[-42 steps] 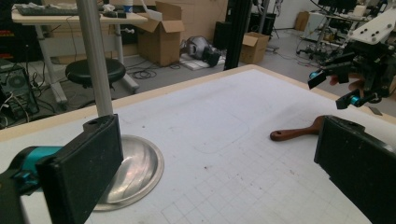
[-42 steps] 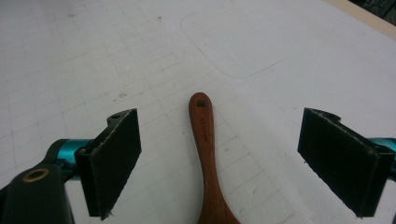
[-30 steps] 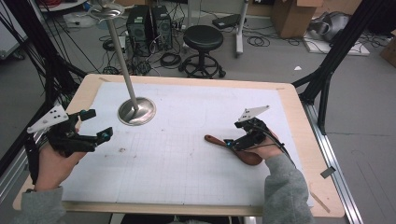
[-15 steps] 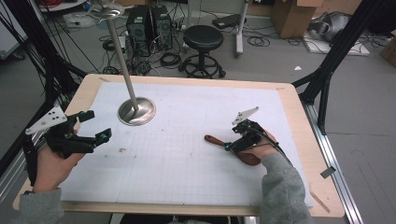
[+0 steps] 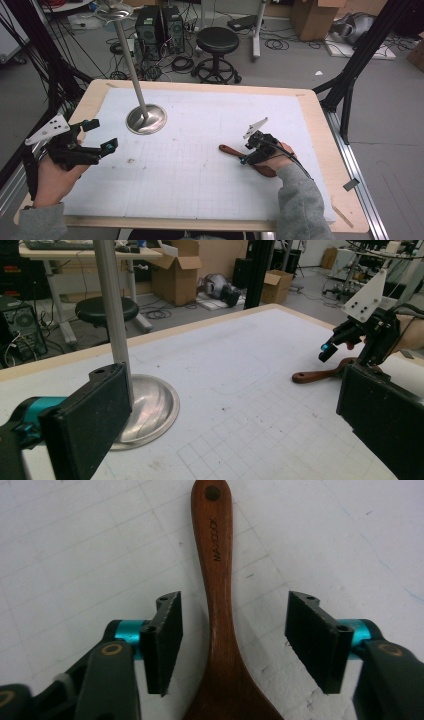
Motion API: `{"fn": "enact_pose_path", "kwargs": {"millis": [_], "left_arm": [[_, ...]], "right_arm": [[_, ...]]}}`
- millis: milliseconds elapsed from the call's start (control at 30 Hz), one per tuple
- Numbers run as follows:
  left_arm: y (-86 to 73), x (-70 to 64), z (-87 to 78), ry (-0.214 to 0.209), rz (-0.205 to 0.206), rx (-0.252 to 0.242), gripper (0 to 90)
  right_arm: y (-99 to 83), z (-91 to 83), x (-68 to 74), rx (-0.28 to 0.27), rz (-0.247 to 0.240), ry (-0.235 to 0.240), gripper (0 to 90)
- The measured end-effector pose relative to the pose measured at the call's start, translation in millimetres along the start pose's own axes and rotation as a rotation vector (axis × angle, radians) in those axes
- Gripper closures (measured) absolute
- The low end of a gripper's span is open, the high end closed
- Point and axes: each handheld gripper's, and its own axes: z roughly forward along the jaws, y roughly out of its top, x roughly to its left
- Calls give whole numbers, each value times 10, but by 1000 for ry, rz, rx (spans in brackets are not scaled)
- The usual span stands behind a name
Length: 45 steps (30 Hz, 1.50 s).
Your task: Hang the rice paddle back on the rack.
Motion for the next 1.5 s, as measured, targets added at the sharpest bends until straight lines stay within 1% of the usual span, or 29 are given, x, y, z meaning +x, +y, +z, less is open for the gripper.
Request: {"fn": "enact_pose_path", "kwargs": {"millis": [100, 167, 300, 333, 367, 533, 700, 833, 967, 1000, 1067, 1133, 1200, 1367, 1500], "left_arm": [[-2, -2, -2, 1, -3, 0, 17], [-5, 1, -3, 0, -1, 1, 17], [-10, 2, -3, 0, -2, 4, 17], [-10, 2, -4, 0, -3, 4, 17], [-9, 4, -5, 0, -3, 4, 17], [-11, 7, -11, 0, -5, 2, 17], [-10, 7, -14, 0, -5, 2, 17], [-10, 6, -18, 1, -7, 3, 17], [-12, 8, -22, 0, -7, 2, 17], [-13, 8, -22, 0, -7, 3, 17], [-15, 7, -24, 0, -7, 5, 17], [-15, 8, -28, 1, -6, 4, 17], [-13, 7, -38, 1, -7, 4, 17], [-15, 8, -50, 4, -6, 4, 17], [-18, 6, -38, 4, -5, 6, 17]], "right_arm": [[5, 12, 6, 10, 0, 3, 458], [8, 25, 10, 27, -4, 10, 487], [18, 34, 18, 47, -8, 7, 514], [19, 36, 19, 47, -2, 9, 516], [18, 43, 12, 56, -3, 6, 536], [15, 63, 14, 67, 0, 8, 561], [13, 64, 13, 65, 3, 23, 600], [8, 62, 4, 66, 24, 29, 622], [13, 53, 2, 82, 32, 26, 658], [18, 57, 0, 84, 26, 26, 661], [38, 54, 18, 104, 26, 17, 677], [48, 57, 17, 111, 21, 20, 688], [51, 55, 12, 114, 27, 24, 700], [60, 54, 20, 125, 18, 19, 745], [64, 52, 19, 127, 11, 23, 752]]}}
